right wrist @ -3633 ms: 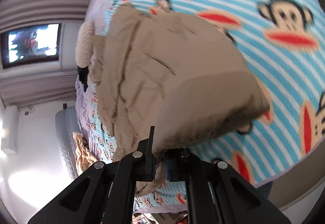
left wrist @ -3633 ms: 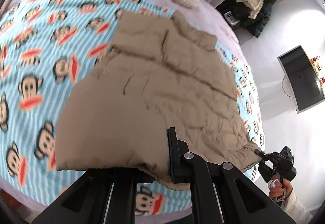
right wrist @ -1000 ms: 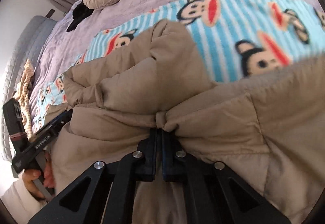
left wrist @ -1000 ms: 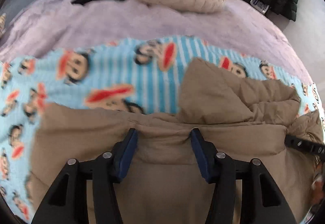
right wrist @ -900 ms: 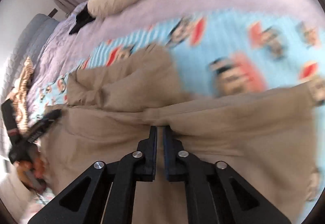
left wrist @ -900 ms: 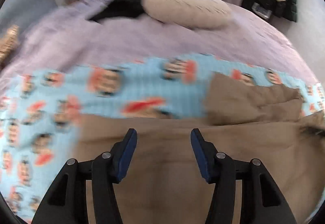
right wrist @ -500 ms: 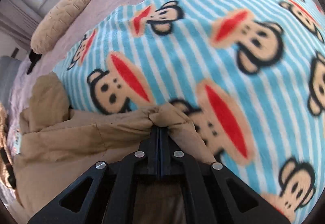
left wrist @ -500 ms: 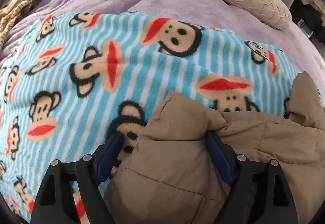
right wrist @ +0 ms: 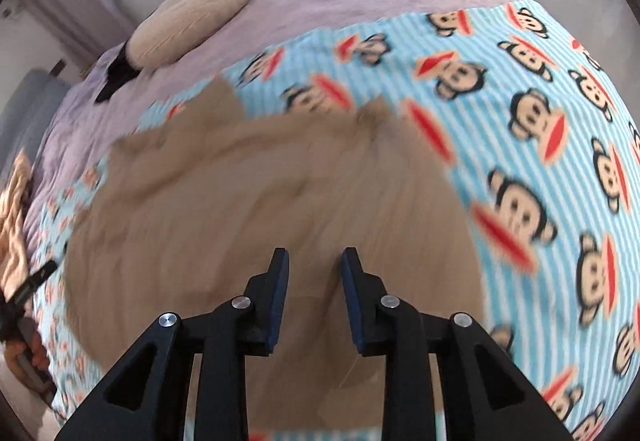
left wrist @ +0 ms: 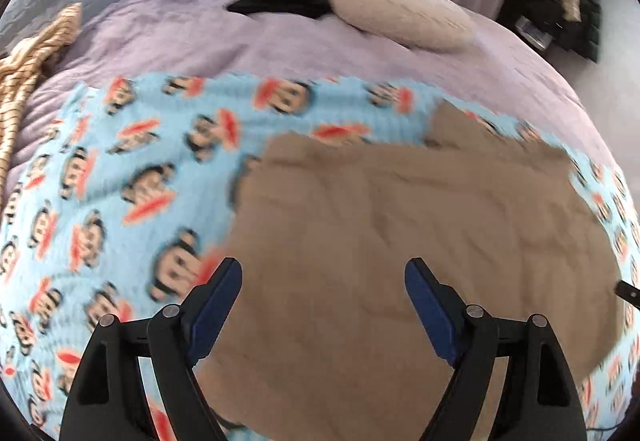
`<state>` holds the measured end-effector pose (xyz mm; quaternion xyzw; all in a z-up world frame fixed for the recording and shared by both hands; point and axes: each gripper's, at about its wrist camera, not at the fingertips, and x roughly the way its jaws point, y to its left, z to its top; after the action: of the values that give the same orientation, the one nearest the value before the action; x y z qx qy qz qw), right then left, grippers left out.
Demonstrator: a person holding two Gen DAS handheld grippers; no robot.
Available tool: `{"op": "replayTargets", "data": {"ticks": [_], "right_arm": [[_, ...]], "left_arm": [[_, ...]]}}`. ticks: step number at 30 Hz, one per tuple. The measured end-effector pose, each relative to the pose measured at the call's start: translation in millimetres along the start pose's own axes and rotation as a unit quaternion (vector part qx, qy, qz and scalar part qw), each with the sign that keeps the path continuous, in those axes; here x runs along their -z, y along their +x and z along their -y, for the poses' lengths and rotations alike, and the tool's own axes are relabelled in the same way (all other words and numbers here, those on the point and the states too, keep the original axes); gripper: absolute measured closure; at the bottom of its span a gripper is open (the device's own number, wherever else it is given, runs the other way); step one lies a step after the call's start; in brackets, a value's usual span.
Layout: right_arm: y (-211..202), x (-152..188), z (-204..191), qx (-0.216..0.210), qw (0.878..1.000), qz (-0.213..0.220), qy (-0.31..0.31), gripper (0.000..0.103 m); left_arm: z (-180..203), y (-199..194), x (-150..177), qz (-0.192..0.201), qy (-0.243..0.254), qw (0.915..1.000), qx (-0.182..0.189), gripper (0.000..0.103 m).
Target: Fold large clothes
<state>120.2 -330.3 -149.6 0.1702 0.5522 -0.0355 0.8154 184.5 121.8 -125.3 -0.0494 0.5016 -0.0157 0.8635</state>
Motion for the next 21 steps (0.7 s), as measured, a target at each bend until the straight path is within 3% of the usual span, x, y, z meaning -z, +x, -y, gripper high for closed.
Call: {"op": "replayTargets", "data": {"ticks": [3,6,8,10,15,16,19,21], "right_arm": [[-1.4,26.2,-9.9,-0.002,0.999,-0.021,-0.026,0.073],[13.2,33.9,-2.9,-0.005,0.999,-0.043,0.002,0.073],[22.0,37.2,5.1,0.004,0.999,-0.045,0.004,0.073],[28.8,40.0,8.2,-0.002,0.999,-0.046,0.003,0.073],[35.2,41.1,7.5,-0.001,0.999,-0.053,-0.004,0.073],[29.2,40.4,8.1,-0.002,0.999,-0.054,0.003,0.072],[6.9,47.4,16.4,-0.018,0.998,-0.047,0.033,0.057],[-9.3,59.6,27.9,-0.032,0.996,-0.045,0.064,0.055]], "left_arm": [[18.0,16.3,21.0,-0.028,0.017,0.9993,-0.017,0.018],[15.0,41.7,38.8,-0.052,0.008,0.998,-0.034,0.018],[7.7,49.4,41.9,-0.055,-0.012,0.9981,-0.027,0.018],[5.0,55.9,43.6,-0.053,-0.012,0.9979,-0.034,0.006],[-3.1,47.0,38.3,-0.071,-0.028,0.9959,-0.048,0.006],[-6.9,41.6,37.3,-0.069,-0.034,0.9961,-0.044,0.006],[-30.0,16.0,46.0,-0.07,-0.087,0.9938,0.004,0.006],[-53.9,3.1,59.9,-0.085,-0.15,0.9839,0.048,0.006]]}}
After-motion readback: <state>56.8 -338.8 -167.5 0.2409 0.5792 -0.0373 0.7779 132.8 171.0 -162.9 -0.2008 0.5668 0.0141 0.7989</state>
